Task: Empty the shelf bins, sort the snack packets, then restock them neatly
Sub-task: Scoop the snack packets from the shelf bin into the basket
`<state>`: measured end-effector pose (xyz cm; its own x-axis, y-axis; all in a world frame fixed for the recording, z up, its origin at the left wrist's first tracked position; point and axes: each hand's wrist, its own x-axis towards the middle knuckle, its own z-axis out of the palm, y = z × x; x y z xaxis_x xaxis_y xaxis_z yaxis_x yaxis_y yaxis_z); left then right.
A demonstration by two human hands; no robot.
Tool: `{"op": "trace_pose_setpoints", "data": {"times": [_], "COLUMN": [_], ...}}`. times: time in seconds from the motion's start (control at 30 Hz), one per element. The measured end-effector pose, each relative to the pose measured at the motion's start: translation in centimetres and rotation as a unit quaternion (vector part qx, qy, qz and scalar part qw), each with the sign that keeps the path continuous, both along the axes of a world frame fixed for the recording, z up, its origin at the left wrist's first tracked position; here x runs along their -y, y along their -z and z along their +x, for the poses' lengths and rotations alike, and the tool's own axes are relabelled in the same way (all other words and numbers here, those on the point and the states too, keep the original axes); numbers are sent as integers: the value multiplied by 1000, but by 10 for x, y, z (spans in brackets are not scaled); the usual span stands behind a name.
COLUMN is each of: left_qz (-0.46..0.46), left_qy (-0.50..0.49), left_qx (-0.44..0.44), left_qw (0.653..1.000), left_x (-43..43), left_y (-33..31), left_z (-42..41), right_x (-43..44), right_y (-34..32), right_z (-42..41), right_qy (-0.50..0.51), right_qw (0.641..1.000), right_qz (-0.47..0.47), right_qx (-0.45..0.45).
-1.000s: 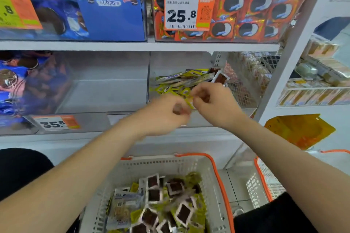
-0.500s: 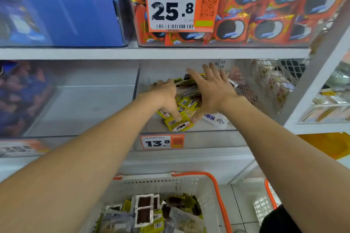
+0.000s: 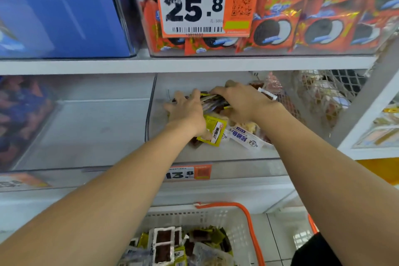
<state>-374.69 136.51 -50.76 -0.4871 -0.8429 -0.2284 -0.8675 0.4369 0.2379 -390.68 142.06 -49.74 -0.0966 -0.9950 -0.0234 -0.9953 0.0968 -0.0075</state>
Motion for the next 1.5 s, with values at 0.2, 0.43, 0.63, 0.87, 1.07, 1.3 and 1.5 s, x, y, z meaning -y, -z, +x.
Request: {"op": "trace_pose_setpoints", "data": {"times": [0.2,0.43,0.63,0.87,1.07,1.3,1.5], "left_qz": [-34,-141,-198,-242,-329,-304,-157], "left_qy": [11,60,100,181,199,202,262], "left_qx": [-89,-114,-201,-342,-453,-493,-263], "left_qw": [995,982,954,890,804,790,915], "left_x": [5,-14,-36,-78,-98,-133,-124], "left_y": [7,-10,-34,-34,-53,-85,-53], "left_z": [6,23,51,94,137,188,201], "right_x": [-4,-31,-76,-139,-179,-202,-199], "right_y": [8,-6,-34,-51,-65,-64,-24], "right_z": [6,8,20,41,75,111,140], "right_qy": [18,22,65,50,12,-75,-143], "right_qw": [998,993,987,981,941,928,907], "right_qz": [-28,-78,-139,-179,-336,-205,61], "right_qx": [-58,-91,-56,-52,21,303,391]}}
